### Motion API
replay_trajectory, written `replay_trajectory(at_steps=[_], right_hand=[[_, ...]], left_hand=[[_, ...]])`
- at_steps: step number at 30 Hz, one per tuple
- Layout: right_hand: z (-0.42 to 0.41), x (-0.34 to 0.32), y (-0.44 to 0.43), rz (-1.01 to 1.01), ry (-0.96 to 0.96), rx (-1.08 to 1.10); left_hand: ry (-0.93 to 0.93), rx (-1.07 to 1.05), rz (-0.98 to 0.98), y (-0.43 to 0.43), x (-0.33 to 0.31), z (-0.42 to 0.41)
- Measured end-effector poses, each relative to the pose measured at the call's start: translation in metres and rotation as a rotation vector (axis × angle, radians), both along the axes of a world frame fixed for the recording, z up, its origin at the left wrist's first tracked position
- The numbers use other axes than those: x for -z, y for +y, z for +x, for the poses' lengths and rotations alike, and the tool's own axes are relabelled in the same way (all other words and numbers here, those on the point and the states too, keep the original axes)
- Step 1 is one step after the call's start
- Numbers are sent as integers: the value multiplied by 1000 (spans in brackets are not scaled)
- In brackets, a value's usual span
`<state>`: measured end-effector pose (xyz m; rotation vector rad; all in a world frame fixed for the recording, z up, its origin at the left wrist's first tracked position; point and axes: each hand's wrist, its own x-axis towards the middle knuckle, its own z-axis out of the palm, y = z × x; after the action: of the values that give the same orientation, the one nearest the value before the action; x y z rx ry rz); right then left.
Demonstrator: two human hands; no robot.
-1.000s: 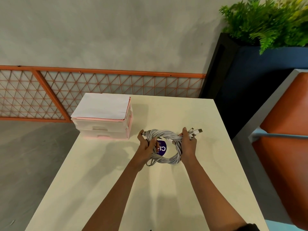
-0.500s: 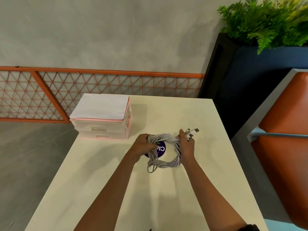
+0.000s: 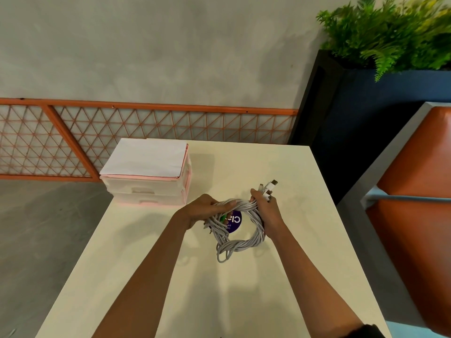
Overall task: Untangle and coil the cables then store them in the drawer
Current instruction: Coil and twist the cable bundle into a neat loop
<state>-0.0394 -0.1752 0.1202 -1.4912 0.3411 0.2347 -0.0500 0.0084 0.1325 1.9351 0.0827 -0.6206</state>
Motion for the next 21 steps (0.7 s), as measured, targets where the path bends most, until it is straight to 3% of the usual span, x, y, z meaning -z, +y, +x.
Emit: replay_trajectory(at_steps=[5, 10, 14, 21], right_hand=[[4, 0, 1, -25, 0, 9], [9, -4, 5, -125, -70, 47], [18, -4, 0, -275, -119, 199], [11, -6, 6, -247, -143, 103]], left_hand=[[-139, -6, 5, -3, -1, 2], [-240, 6, 147, -7, 1, 2], [-352, -286, -173, -3, -5, -4], [-540, -111, -86, -2, -4, 4]])
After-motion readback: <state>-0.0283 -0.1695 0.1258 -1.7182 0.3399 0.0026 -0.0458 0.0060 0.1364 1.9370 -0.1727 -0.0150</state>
